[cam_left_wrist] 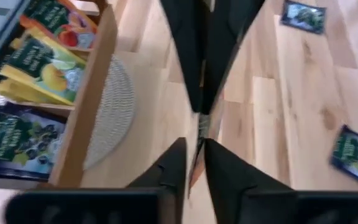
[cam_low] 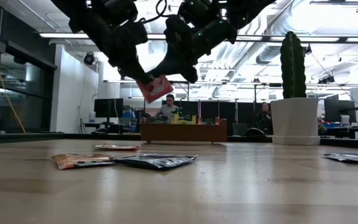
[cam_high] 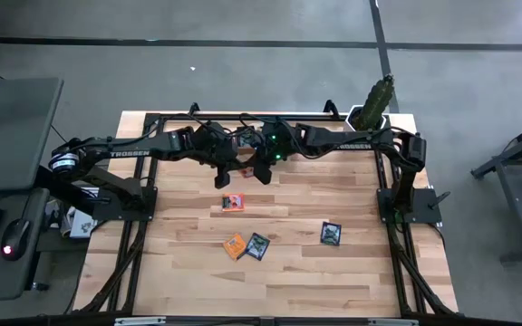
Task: Pick & Place Tea
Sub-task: Put the top orange tea bag in the right compartment of the organizer
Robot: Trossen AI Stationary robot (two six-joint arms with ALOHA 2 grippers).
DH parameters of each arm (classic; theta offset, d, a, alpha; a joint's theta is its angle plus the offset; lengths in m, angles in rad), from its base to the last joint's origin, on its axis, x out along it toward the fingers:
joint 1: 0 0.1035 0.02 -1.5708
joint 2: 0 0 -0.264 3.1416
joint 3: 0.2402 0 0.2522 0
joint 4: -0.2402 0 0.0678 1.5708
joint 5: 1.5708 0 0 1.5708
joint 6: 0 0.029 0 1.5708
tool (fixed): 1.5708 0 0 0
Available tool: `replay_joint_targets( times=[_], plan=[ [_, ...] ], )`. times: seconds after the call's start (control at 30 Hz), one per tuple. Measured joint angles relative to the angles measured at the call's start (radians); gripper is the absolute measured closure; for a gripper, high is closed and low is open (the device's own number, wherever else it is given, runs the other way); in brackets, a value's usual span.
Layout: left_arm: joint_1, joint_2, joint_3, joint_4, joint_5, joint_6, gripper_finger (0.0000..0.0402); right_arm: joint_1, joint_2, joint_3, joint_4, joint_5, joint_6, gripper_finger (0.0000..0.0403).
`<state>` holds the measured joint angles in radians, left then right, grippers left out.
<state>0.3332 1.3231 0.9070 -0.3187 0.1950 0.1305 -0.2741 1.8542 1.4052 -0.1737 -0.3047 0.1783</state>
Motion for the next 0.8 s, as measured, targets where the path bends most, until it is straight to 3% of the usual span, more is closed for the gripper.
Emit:
replay_joint_targets(
  times=[0.23, 0.4, 0.63, 0.8],
  plan=[
    [0.000, -0.016, 0.000, -0.007, -0.059, 0.021, 0.0231, 0.000, 0.000, 0.000, -0.057, 0.025, 0.000, 0.0402],
    [0.013, -0.049, -0.001, -0.088, -0.170, 0.019, 0.0154, -0.009, 0.000, 0.000, -0.133, 0.088, -0.012, 0.0402],
    [0.047, -0.102, -0.011, -0.255, -0.235, 0.026, 0.0132, -0.078, 0.000, 0.000, -0.213, 0.097, -0.055, 0.0403],
    [0.094, -0.148, -0.087, -0.257, -0.237, 0.022, 0.0131, -0.147, -0.031, 0.000, -0.308, 0.121, -0.119, 0.0403]
  ],
)
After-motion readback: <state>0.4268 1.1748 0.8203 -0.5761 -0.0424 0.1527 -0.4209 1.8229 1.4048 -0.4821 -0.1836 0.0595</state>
